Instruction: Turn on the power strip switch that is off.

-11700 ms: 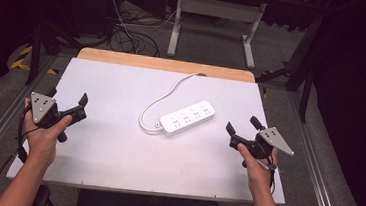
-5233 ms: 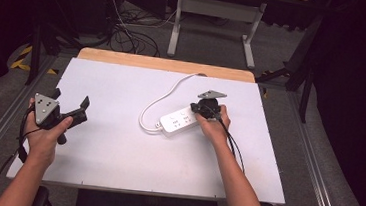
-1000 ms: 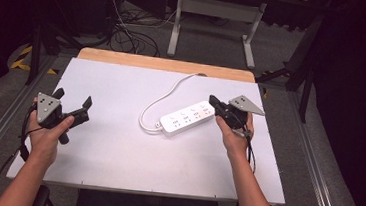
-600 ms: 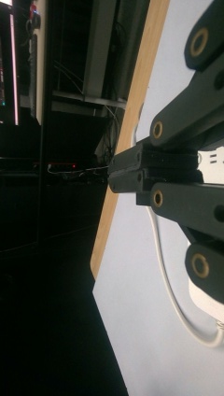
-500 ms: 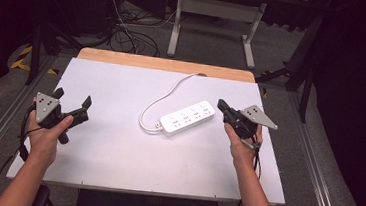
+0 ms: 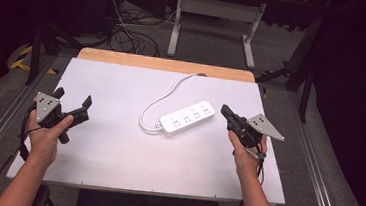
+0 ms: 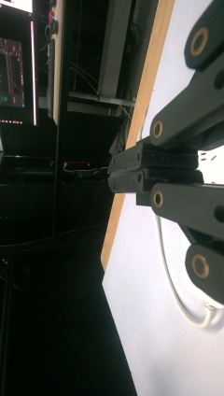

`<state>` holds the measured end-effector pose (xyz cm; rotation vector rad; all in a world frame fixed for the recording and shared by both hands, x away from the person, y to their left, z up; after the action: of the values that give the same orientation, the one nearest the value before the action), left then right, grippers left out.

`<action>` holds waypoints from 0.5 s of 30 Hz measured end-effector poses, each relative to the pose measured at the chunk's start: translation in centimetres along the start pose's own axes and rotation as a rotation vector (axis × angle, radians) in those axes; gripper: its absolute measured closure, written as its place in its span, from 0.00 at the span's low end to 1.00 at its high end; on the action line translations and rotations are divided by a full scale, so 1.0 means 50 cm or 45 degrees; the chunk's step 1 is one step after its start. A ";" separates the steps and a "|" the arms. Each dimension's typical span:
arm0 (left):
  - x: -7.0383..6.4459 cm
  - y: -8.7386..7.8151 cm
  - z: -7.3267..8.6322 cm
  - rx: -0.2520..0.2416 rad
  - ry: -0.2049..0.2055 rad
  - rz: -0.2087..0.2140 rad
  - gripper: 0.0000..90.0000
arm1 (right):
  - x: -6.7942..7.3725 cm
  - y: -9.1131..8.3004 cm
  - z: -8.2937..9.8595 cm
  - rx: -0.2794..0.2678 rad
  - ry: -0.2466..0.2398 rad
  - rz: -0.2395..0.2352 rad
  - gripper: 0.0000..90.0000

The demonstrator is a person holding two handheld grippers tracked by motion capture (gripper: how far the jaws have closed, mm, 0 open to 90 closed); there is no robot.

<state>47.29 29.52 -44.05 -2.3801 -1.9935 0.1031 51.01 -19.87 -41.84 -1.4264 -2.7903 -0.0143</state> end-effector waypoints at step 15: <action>0.003 -0.001 0.000 -0.001 -0.011 -0.008 0.11 | 0.004 -0.015 0.007 -0.002 0.019 -0.014 0.95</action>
<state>47.27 29.67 -44.06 -2.3777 -2.0056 0.1124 50.28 -20.15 -42.21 -1.4048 -2.7870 -0.0267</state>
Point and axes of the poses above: each handheld gripper's, and its own axes: y roughly forward along the jaws, z roughly out of its underside, x roughly to its left, the point moved 3 cm from there along y, roughly forward along the jaws, and after that the axes turned 3 degrees about -x, right-handed, at the moved point
